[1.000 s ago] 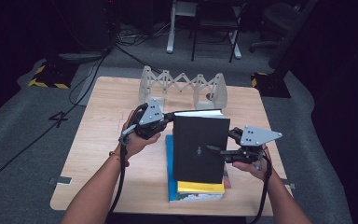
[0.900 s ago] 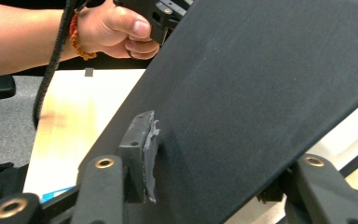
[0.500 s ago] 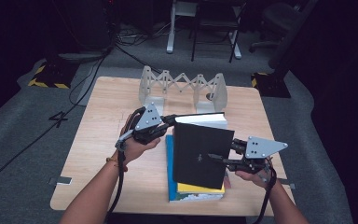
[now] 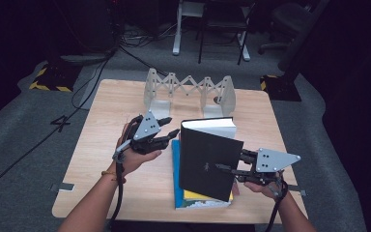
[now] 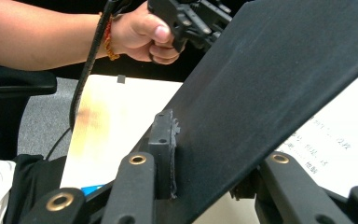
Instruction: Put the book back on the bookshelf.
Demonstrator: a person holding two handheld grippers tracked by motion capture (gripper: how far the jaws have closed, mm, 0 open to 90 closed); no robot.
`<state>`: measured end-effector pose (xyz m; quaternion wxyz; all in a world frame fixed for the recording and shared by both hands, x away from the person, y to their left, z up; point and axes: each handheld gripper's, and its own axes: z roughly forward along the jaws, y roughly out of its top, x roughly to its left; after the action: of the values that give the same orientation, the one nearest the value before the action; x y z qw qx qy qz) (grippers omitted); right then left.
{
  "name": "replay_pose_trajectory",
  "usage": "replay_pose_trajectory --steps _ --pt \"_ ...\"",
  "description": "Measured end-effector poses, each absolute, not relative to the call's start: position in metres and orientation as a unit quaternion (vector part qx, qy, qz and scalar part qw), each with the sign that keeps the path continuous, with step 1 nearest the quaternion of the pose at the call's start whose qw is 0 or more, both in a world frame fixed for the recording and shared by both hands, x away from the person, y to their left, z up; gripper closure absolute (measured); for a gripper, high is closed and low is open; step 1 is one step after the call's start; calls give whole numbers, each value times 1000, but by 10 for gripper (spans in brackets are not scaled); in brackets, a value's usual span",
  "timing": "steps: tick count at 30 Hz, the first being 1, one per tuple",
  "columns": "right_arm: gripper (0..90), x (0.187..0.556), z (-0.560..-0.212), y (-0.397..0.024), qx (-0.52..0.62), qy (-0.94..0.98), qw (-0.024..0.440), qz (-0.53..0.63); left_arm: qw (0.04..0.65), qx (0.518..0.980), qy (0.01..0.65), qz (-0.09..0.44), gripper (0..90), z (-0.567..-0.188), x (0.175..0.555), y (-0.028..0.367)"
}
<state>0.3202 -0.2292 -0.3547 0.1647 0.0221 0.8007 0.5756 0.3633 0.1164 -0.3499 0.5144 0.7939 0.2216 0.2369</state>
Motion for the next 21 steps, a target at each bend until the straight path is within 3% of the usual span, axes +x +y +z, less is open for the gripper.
replay_pose_trajectory --steps 6,14,21 --pt "690 320 -356 -230 20 799 164 578 501 809 230 205 367 -367 352 124" --pt "691 318 -357 -230 19 798 167 578 466 841 225 155 241 -391 342 125" --pt "695 316 -358 -231 16 799 170 577 455 855 215 123 238 -415 332 123"
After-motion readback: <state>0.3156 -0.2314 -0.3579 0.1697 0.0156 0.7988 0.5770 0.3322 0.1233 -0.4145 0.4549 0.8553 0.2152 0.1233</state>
